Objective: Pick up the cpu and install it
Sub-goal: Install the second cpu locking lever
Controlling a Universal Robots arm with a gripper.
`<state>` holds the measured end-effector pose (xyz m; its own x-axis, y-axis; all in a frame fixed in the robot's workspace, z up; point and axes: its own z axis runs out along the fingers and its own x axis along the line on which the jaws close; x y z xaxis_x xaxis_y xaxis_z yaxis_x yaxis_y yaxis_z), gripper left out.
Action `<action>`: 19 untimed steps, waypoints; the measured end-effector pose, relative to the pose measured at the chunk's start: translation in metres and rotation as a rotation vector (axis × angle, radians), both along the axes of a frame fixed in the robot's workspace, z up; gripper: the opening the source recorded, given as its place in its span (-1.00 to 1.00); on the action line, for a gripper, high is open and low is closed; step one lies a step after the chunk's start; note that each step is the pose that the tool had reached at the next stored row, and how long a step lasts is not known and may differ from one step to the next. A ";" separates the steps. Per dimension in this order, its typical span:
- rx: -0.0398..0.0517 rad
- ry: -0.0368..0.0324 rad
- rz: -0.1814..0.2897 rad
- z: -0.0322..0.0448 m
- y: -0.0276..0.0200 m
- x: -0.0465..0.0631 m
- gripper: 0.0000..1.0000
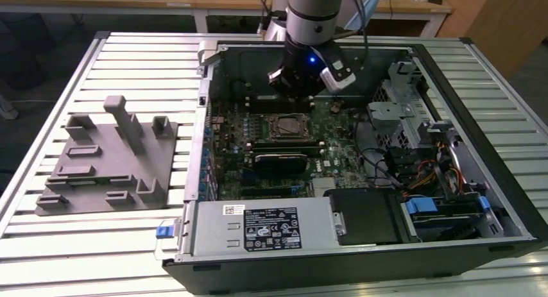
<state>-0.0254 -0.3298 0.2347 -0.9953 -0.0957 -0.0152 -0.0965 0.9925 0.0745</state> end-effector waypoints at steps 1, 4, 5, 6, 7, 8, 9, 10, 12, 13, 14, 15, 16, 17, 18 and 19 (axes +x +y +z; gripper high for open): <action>-0.0001 0.0001 0.000 0.0001 -0.0023 0.000 -0.79; 0.0000 0.0001 0.000 0.0000 -0.0099 0.000 -0.79; -0.0001 0.0002 0.000 0.0000 -0.0121 0.000 -0.79; -0.0002 0.0001 0.000 0.0001 -0.0139 0.000 -0.79; 0.0000 0.0002 0.000 0.0003 -0.0153 0.000 -0.79; -0.0001 0.0002 0.000 0.0011 -0.0162 0.000 -0.79; -0.0002 0.0003 0.000 0.0024 -0.0166 0.000 -0.79; -0.0001 0.0003 0.000 0.0041 -0.0170 0.000 -0.79; 0.0002 0.0005 0.000 0.0091 -0.0173 0.000 -0.79; 0.0000 0.0006 0.000 0.0112 -0.0175 0.000 -0.79; 0.0001 0.0007 0.000 0.0128 -0.0178 0.000 -0.79; 0.0003 0.0008 0.000 0.0137 -0.0186 0.000 -0.79; 0.0004 0.0010 0.000 0.0139 -0.0198 0.000 -0.79; 0.0002 0.0011 0.000 0.0139 -0.0215 0.000 -0.79; 0.0001 0.0011 0.000 0.0140 -0.0241 0.000 -0.79; 0.0002 0.0010 0.000 0.0139 -0.0273 0.000 -0.79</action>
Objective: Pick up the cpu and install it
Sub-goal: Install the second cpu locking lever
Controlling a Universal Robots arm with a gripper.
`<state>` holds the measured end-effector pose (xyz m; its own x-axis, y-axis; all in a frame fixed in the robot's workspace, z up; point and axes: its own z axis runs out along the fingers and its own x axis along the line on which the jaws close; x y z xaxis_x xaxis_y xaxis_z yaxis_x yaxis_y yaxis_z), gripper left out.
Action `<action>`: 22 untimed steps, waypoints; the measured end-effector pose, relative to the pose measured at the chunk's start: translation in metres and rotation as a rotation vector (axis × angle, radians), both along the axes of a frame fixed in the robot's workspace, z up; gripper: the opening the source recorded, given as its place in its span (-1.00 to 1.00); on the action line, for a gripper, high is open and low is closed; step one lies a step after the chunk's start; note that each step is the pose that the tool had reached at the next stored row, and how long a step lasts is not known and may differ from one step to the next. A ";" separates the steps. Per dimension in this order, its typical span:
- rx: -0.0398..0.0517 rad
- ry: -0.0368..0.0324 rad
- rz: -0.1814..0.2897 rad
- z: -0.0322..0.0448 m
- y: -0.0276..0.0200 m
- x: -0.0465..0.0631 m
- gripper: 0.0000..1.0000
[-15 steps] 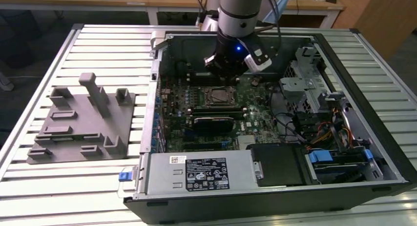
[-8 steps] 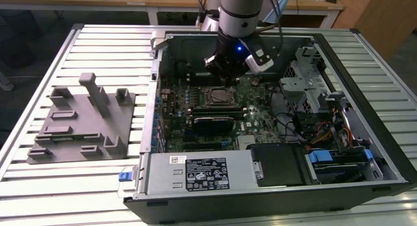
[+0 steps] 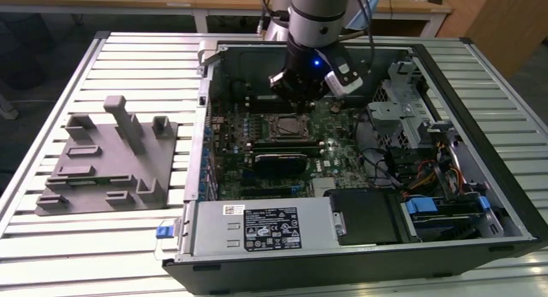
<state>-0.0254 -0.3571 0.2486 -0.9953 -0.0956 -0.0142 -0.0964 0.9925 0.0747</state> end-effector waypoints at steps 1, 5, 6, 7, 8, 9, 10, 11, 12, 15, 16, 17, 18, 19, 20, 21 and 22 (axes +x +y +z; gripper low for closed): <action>0.0001 -0.0001 0.000 -0.0001 -0.0031 0.000 -0.79; 0.0001 0.0004 0.000 0.0000 -0.0148 0.000 -0.79; -0.0001 0.0007 0.000 0.0000 -0.0171 0.000 -0.79; -0.0001 0.0014 0.000 0.0000 -0.0190 0.000 -0.79; 0.0000 0.0022 0.000 0.0000 -0.0206 0.000 -0.79; -0.0005 0.0036 0.000 0.0000 -0.0215 0.000 -0.79; -0.0034 0.0054 0.000 -0.0001 -0.0218 0.000 -0.79; -0.0084 0.0078 0.000 -0.0001 -0.0220 0.000 -0.79; -0.0141 0.0100 0.000 0.0000 -0.0221 0.000 -0.79; -0.0273 0.0156 0.000 -0.0007 -0.0223 0.000 -0.79; -0.0274 0.0165 0.000 -0.0012 -0.0228 0.000 -0.79; -0.0275 0.0170 0.000 -0.0018 -0.0235 0.000 -0.79; -0.0272 0.0172 0.000 -0.0025 -0.0245 0.000 -0.79; -0.0271 0.0173 0.000 -0.0031 -0.0256 0.000 -0.79; -0.0269 0.0173 0.000 -0.0036 -0.0266 0.000 -0.79; -0.0267 0.0173 0.000 -0.0042 -0.0276 -0.001 -0.79; -0.0264 0.0174 0.000 -0.0046 -0.0283 -0.002 -0.79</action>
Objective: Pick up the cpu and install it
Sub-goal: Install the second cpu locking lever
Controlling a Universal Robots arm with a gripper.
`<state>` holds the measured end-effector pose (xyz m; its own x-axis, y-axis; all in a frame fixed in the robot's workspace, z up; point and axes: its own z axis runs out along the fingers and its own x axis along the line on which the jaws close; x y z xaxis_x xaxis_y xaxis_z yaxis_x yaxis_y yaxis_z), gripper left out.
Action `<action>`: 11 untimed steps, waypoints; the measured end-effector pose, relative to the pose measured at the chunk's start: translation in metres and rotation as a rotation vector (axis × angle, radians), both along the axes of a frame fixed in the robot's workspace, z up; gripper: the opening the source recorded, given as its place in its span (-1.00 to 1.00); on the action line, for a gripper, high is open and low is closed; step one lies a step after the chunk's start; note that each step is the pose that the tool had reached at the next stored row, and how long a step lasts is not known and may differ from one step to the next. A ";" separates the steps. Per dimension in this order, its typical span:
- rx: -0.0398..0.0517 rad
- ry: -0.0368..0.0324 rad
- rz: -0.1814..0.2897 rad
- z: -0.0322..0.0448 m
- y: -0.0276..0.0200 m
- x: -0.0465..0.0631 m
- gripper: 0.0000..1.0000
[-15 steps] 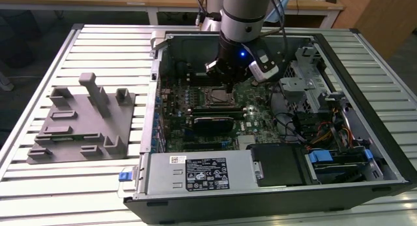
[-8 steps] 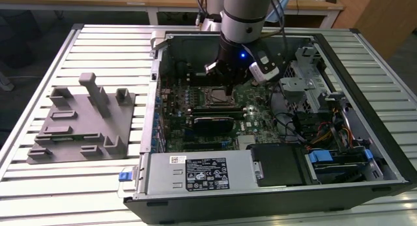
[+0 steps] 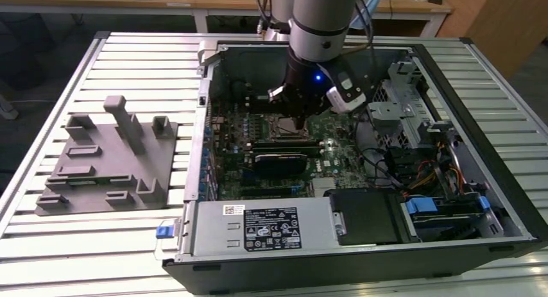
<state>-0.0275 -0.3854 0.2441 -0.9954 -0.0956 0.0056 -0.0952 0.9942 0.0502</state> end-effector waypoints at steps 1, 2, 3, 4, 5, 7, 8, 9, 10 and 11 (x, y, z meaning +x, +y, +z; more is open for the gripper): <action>0.0002 0.0000 0.000 -0.0003 -0.0004 -0.002 -0.79; 0.0006 0.0000 0.000 -0.0005 -0.0007 -0.005 -0.79; 0.0009 0.0000 0.000 -0.0007 -0.0008 -0.008 -0.79; 0.0015 -0.0001 0.000 -0.0009 -0.0009 -0.010 -0.79; 0.0021 -0.0001 0.000 -0.0011 -0.0010 -0.012 -0.79; 0.0029 -0.0001 0.000 -0.0014 -0.0013 -0.015 -0.79; 0.0032 -0.0001 0.000 -0.0018 -0.0014 -0.016 -0.79; 0.0034 -0.0002 0.000 -0.0024 -0.0014 -0.017 -0.79; 0.0033 -0.0001 0.000 -0.0030 -0.0015 -0.017 -0.79; 0.0032 0.0000 0.000 -0.0038 -0.0015 -0.018 -0.79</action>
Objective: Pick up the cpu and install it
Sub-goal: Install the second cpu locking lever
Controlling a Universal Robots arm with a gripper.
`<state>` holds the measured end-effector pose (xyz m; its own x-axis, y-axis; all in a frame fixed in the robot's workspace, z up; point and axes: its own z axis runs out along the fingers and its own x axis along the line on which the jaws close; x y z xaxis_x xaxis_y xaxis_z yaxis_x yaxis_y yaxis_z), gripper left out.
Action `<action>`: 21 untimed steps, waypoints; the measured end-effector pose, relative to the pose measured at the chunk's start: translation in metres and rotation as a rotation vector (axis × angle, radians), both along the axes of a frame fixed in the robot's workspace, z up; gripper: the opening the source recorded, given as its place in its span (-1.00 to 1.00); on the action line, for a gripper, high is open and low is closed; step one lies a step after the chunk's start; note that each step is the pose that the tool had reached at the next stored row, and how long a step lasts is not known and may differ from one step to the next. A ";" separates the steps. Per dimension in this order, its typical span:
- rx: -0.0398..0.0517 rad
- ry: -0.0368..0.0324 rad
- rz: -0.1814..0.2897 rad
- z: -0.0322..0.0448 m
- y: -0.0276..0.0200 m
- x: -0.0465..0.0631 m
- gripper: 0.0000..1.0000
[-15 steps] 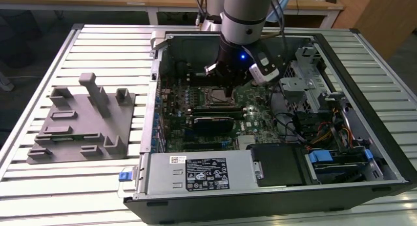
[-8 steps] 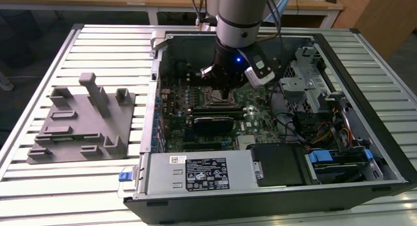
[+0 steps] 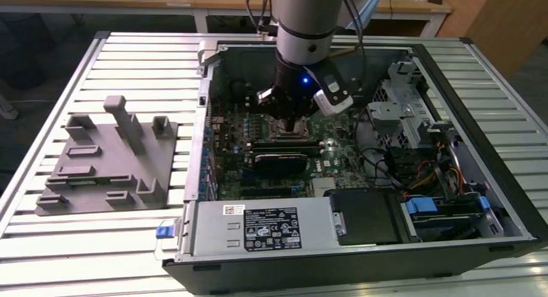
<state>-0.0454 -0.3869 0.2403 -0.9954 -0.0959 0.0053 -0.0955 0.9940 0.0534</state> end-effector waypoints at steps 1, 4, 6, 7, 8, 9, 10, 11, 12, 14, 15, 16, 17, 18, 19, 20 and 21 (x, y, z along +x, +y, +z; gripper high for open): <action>0.0001 0.0000 0.000 -0.0010 0.0000 0.000 -0.79; 0.0004 0.0000 0.000 -0.0042 0.0000 -0.003 -0.79; 0.0009 0.0000 0.000 -0.0064 0.0000 -0.006 -0.79; 0.0014 0.0000 0.000 -0.0076 0.0000 -0.007 -0.79; 0.0022 0.0001 0.001 -0.0089 0.0000 -0.008 -0.79; 0.0030 0.0000 0.001 -0.0104 0.0000 -0.008 -0.79; 0.0038 0.0000 0.001 -0.0121 0.0000 -0.009 -0.79; 0.0044 0.0000 0.001 -0.0138 0.0000 -0.009 -0.79; 0.0049 0.0000 0.001 -0.0155 0.0000 -0.009 -0.79; 0.0065 0.0001 0.001 -0.0188 0.0000 -0.010 -0.79; 0.0080 0.0000 0.001 -0.0203 0.0000 -0.010 -0.79; 0.0101 0.0000 0.001 -0.0217 0.0000 -0.010 -0.79; 0.0129 0.0001 0.001 -0.0230 -0.0001 -0.010 -0.79; 0.0165 0.0000 0.001 -0.0243 -0.0002 -0.010 -0.79; 0.0206 0.0001 0.001 -0.0255 -0.0004 -0.010 -0.79; 0.0249 0.0001 0.001 -0.0266 -0.0006 -0.010 -0.79; 0.0301 0.0000 0.001 -0.0277 -0.0013 -0.010 -0.79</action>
